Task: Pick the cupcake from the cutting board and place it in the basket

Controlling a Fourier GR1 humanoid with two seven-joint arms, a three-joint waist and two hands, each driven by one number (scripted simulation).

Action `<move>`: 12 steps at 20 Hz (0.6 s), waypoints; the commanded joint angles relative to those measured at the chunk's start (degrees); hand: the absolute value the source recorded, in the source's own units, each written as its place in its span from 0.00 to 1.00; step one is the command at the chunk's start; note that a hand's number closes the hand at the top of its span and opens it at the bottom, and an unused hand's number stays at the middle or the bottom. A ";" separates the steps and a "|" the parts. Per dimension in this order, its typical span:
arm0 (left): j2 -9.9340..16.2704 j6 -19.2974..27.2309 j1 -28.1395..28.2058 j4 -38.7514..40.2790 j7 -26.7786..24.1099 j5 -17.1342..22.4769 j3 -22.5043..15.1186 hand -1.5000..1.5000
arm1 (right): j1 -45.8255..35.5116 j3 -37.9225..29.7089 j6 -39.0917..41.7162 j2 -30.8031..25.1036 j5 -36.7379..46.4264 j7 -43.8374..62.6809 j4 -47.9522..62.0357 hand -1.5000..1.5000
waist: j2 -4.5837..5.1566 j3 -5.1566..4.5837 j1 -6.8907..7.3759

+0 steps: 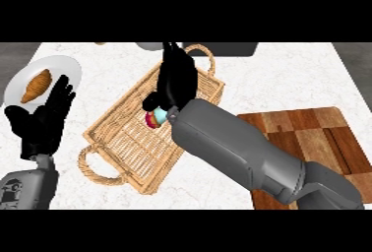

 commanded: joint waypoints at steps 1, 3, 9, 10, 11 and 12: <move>-0.36 0.77 1.11 0.83 -1.53 -0.40 0.51 0.50 | 3.95 -3.56 -8.30 -1.12 1.68 4.34 -6.77 0.00 | -0.31 0.00 -1.75; 1.34 -0.57 2.80 -1.29 -0.59 0.66 1.64 0.50 | 10.26 -5.45 -8.83 -6.16 0.32 0.68 -11.62 0.00 | -0.33 0.05 -1.78; 0.63 -0.56 1.89 0.79 -1.23 0.66 1.57 0.50 | 24.26 -5.97 -5.92 -16.11 2.63 -1.10 -31.73 0.00 | -0.04 -0.02 -1.68; 0.94 -0.55 2.91 -0.88 -1.30 1.31 2.34 0.50 | 27.34 -6.00 -5.70 -19.20 1.70 -1.68 -36.77 0.00 | -0.24 0.00 -2.09; -0.29 0.82 2.54 0.07 -1.86 -0.67 0.81 0.50 | 30.43 -5.53 -7.25 -18.99 3.60 -1.99 -38.54 0.00 | -0.05 -0.02 -1.74; -0.21 -0.01 4.75 -2.33 -1.93 -0.12 0.62 0.50 | 32.77 -7.31 -5.43 -24.10 0.46 -5.08 -42.75 0.00 | -0.13 0.02 -1.76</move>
